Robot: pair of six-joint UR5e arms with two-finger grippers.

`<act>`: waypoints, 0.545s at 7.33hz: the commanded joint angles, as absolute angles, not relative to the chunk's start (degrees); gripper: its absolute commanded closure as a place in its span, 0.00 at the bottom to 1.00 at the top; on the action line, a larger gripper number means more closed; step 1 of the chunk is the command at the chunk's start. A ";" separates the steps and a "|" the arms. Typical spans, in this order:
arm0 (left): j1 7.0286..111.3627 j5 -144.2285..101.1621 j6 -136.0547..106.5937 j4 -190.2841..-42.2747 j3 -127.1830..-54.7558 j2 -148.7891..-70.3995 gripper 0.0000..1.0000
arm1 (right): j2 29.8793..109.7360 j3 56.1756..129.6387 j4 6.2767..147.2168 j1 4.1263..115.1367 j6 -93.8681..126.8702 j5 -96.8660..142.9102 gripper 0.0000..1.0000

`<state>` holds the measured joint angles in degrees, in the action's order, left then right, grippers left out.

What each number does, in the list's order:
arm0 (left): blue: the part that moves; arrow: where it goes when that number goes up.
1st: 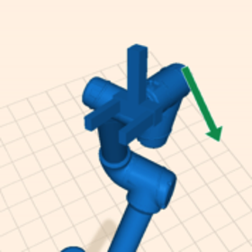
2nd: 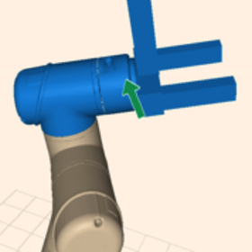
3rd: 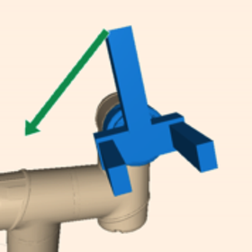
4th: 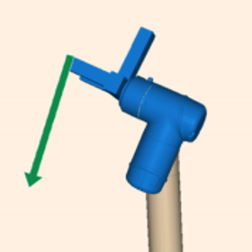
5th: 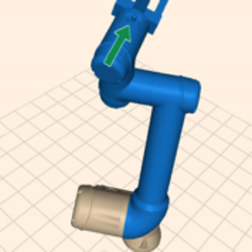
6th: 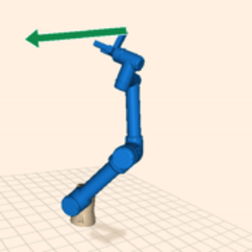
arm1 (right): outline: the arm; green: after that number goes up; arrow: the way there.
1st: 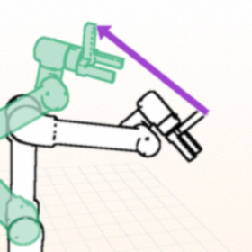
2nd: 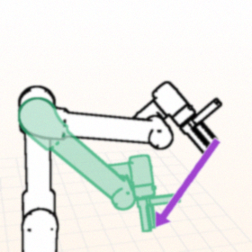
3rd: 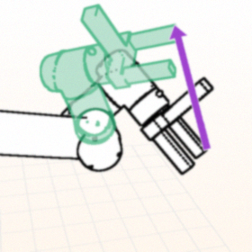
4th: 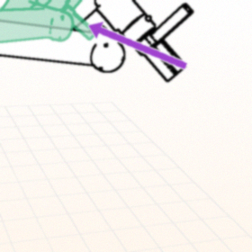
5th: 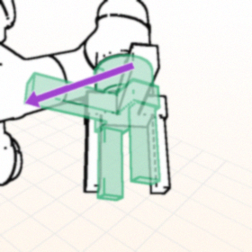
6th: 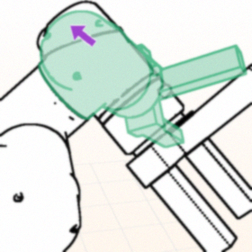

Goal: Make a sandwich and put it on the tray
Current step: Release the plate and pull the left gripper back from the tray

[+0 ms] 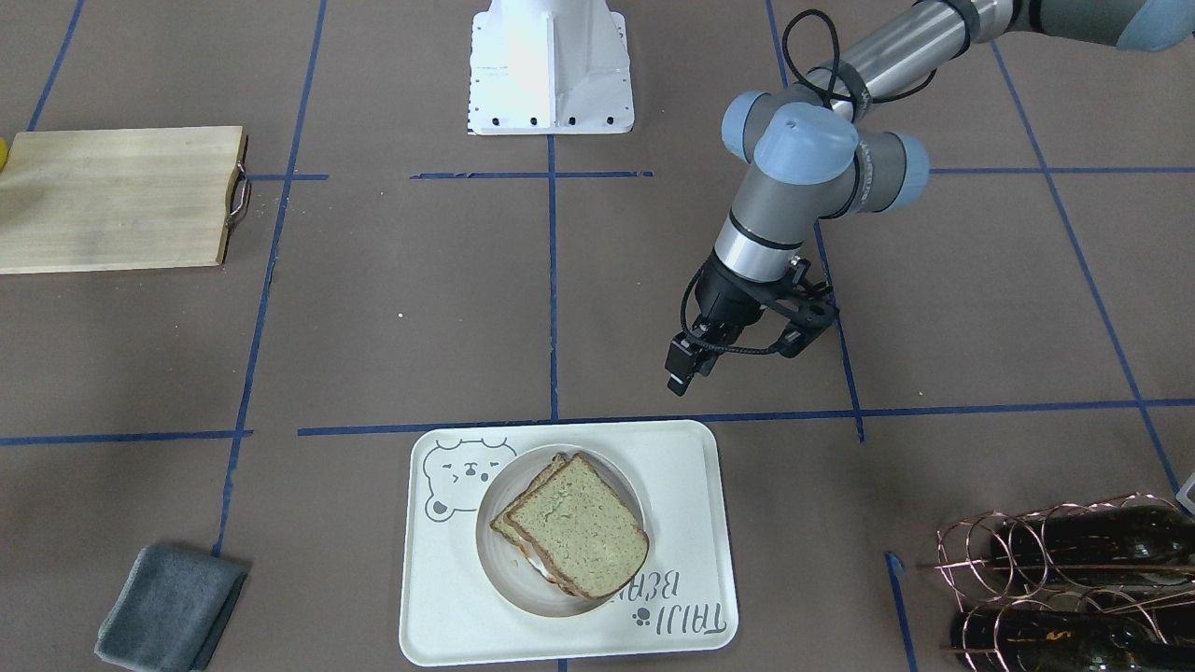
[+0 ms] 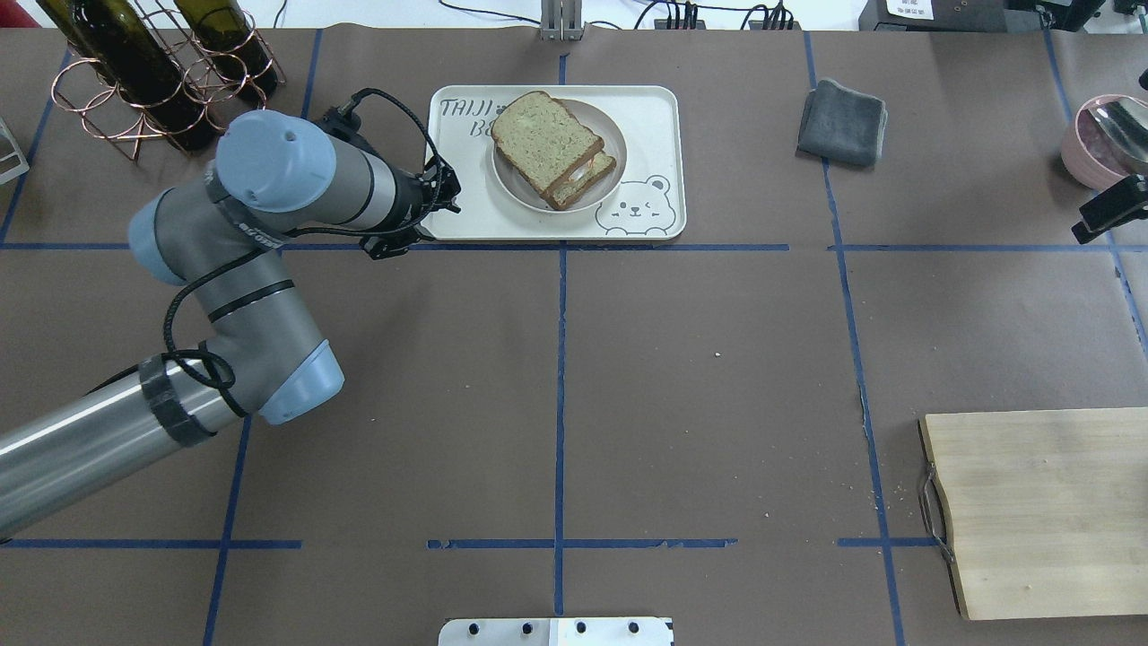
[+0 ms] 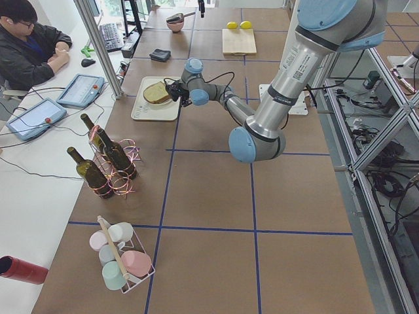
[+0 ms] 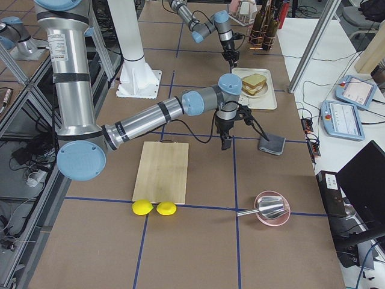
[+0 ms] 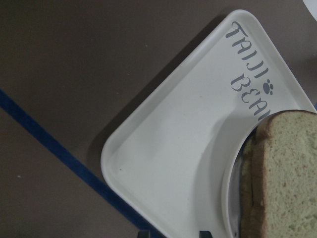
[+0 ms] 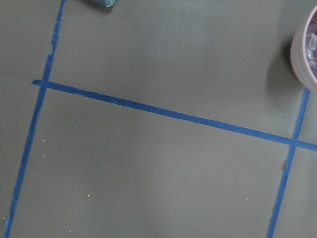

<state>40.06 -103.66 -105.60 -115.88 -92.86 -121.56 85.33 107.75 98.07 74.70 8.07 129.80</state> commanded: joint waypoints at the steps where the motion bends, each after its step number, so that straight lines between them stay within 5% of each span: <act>1: 42.08 -106.76 -91.04 -104.03 -105.51 -116.12 0.00 | 85.34 100.76 98.09 82.05 -4.50 131.65 0.00; 4: 54.01 -118.18 -64.42 -97.39 -108.19 -111.11 0.00 | 85.60 95.37 98.35 88.05 -14.84 131.66 0.00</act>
<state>49.13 -113.50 -75.67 -99.57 -107.48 -113.52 85.40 96.92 98.08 85.77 -11.57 131.65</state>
